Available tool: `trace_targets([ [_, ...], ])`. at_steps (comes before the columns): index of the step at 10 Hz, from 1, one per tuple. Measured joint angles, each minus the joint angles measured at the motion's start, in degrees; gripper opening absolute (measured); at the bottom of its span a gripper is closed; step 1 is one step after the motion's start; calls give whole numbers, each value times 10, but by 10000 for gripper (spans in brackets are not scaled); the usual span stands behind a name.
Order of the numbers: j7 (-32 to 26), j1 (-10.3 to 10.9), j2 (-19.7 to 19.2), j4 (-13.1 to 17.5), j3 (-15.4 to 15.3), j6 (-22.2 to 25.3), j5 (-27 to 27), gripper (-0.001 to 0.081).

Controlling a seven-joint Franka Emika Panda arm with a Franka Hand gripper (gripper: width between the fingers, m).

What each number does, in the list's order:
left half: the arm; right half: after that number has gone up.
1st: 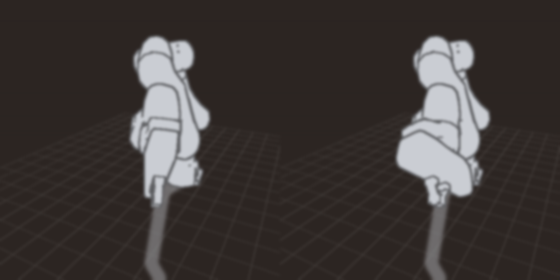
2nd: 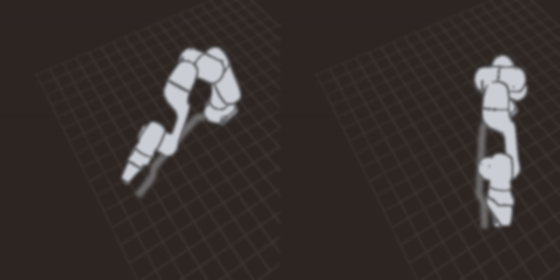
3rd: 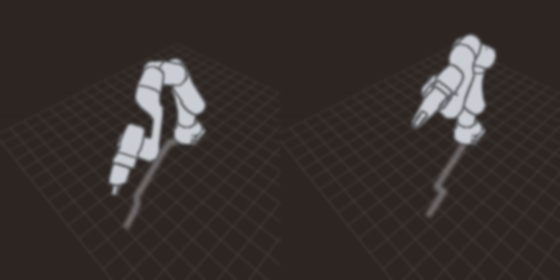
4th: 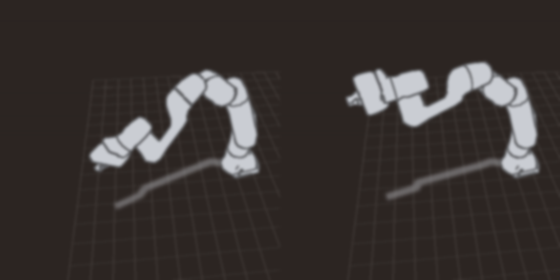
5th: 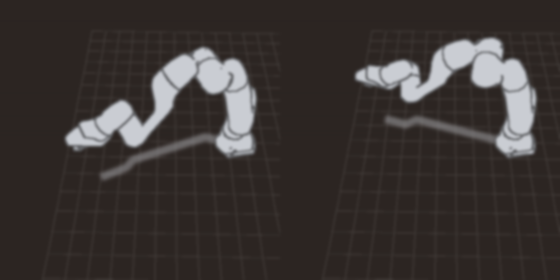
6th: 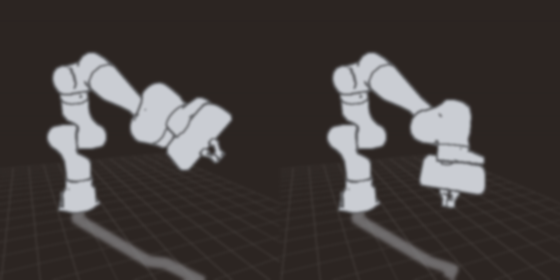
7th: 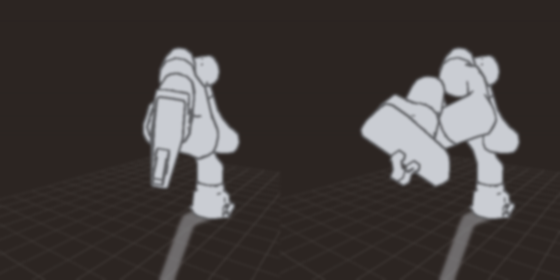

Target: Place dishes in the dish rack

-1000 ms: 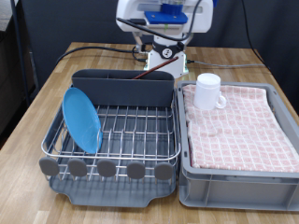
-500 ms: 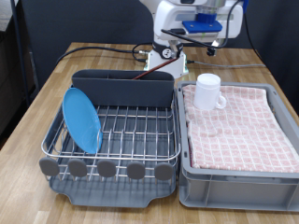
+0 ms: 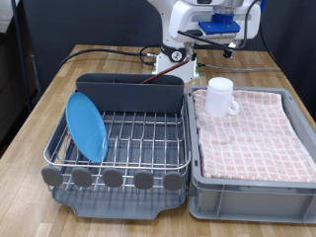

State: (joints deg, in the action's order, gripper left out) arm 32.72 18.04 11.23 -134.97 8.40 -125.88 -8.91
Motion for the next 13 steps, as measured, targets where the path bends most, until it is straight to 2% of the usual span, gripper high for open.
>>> trace_targets([
  [7,14,38,8,-2,-62,28,22,802],
  [10,14,41,5,-3,-83,68,20,802],
  [13,14,41,-12,-4,-91,82,7,802],
])
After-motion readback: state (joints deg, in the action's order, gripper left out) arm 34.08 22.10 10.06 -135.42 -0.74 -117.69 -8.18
